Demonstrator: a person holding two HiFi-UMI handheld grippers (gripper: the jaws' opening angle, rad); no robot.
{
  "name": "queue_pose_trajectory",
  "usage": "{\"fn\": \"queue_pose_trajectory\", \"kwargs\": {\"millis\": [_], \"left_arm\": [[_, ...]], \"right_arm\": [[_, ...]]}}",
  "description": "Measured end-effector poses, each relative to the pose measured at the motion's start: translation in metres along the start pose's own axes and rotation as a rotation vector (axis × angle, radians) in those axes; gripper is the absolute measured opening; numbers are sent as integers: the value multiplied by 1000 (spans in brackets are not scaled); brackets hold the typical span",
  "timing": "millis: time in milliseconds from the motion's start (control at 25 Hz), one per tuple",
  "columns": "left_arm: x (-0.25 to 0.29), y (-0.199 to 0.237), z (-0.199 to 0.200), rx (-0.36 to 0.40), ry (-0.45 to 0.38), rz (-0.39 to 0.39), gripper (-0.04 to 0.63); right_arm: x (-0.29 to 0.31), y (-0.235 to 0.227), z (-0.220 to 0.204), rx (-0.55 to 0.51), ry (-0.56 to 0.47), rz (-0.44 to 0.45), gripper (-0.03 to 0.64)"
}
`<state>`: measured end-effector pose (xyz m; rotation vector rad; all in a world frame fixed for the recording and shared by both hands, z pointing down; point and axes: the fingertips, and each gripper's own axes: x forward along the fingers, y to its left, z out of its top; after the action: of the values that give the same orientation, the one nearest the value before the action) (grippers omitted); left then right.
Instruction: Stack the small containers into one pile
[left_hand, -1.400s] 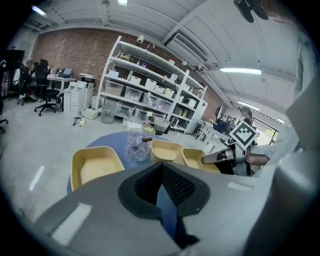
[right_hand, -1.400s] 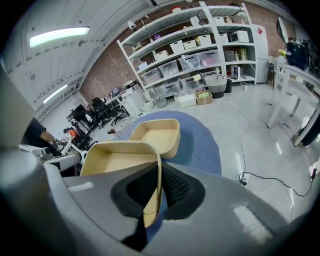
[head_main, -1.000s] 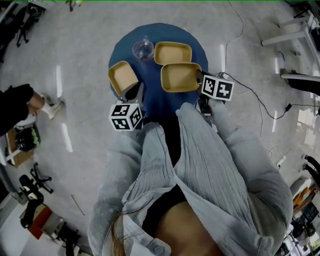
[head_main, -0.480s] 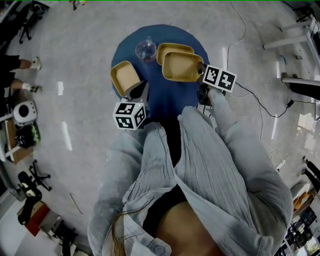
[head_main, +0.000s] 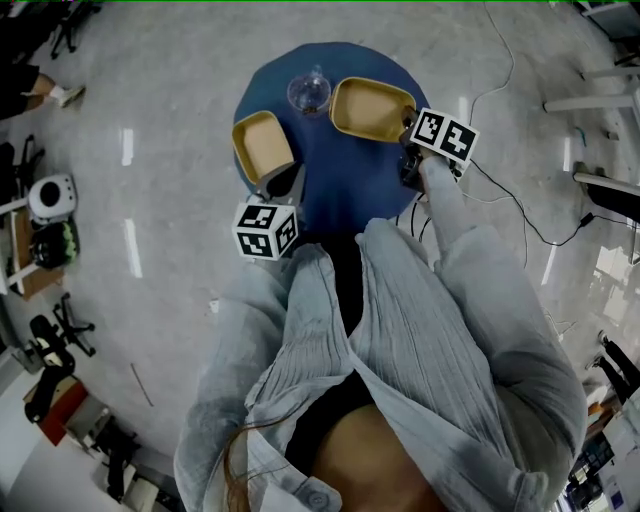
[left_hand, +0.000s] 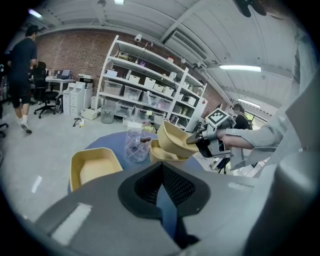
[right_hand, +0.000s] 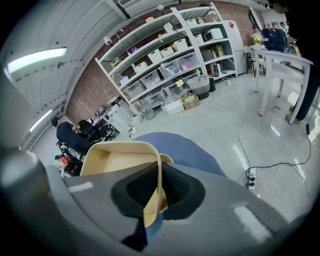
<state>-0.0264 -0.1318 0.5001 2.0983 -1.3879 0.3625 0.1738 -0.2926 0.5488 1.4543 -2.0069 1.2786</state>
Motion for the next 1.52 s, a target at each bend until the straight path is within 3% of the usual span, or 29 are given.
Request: {"fn": "queue_pose_trajectory", "kwargs": {"millis": [560,840,1280,1520], "left_arm": [[-4,9,-7,-36,15,39,14],[-5,11,-8,-45,17,46,14],[-7,9,-12,-51,16,48,14],[-7,7,-14,-53,17,47,14]], "right_arm": [[25,-16,-5,4,39,-66,15],[27,-5,-5,9,47,-43,15],[25,-12,-6,-45,42,-108,17],[24,-9,-7,-84,40,-123,51]]}}
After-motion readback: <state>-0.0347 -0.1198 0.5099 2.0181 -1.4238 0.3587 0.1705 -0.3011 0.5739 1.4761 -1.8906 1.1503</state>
